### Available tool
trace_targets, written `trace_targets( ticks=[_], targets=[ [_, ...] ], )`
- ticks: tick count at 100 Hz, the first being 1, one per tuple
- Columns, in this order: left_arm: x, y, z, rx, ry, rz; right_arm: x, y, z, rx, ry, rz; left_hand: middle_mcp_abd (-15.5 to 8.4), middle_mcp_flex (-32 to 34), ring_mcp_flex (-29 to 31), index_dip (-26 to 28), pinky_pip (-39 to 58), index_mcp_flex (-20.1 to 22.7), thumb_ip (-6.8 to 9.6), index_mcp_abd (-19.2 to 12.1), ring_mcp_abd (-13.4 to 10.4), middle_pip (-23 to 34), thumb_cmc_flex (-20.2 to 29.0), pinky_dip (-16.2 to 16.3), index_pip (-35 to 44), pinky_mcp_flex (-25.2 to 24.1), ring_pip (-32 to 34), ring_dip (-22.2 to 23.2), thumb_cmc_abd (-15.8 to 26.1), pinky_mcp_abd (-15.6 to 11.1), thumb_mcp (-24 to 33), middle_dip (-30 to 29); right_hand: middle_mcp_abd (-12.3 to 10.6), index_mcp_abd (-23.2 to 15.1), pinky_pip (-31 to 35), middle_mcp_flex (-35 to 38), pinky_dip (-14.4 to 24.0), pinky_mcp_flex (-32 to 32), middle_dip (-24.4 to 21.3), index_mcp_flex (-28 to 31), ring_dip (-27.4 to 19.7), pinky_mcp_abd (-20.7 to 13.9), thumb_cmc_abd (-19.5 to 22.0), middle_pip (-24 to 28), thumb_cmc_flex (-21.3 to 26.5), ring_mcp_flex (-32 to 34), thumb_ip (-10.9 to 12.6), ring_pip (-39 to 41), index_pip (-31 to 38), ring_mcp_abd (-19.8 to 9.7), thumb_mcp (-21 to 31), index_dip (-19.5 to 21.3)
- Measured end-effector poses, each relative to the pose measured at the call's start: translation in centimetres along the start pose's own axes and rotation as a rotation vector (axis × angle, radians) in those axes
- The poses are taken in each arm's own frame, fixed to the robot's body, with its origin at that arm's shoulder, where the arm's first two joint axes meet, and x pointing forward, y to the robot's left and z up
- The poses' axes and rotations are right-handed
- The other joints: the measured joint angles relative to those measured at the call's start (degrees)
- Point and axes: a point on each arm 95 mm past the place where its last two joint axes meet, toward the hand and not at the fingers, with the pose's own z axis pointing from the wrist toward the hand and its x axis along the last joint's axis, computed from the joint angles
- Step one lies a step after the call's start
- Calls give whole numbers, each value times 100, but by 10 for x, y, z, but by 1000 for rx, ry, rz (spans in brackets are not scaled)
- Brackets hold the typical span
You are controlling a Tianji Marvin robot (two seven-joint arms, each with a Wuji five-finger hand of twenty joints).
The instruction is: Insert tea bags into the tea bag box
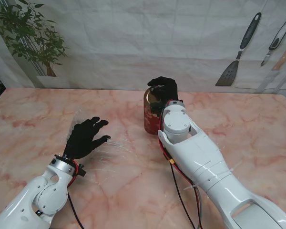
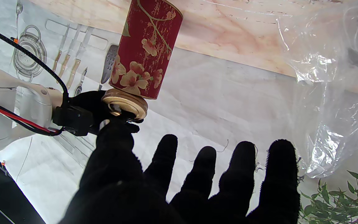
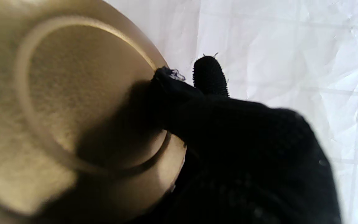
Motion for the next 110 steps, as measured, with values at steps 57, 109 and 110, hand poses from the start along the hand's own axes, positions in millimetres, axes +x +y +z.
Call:
trace_targets(
  ticks=[57, 109, 110],
  targets=[
    [1, -1, 0, -4, 3, 0, 0, 6, 1, -4, 13, -6, 0, 0, 0, 0, 0, 0, 0, 0, -2, 0, 0, 0, 0, 0, 0, 0, 0, -3, 0, 0, 206, 91, -14, -355, 1509, -434, 71, -749, 218, -19, 800, -23, -441, -453, 868, -5, 797, 57, -393, -1141],
    [0, -1, 0, -6, 2, 2, 0, 9, 2, -32, 34, -44, 0, 0, 0, 0, 0, 0, 0, 0, -4, 0, 0, 0, 0, 0, 0, 0, 0, -4, 0, 0, 316, 148, -14, -755, 1814, -934, 75, -1029, 462, -82, 1002, 3, -791, -920, 939, -9, 1017, 72, -864, -1342],
    [0, -1, 0, -6, 2, 2, 0, 9, 2, -33, 34, -45, 0, 0, 0, 0, 0, 0, 0, 0, -4, 0, 0, 0, 0, 0, 0, 0, 0, -4, 0, 0, 316, 159, -14, -778, 1816, -961, 75, -1085, 475, -84, 1002, 3, -791, -940, 1006, -9, 1030, 72, -893, -1342]
  ],
)
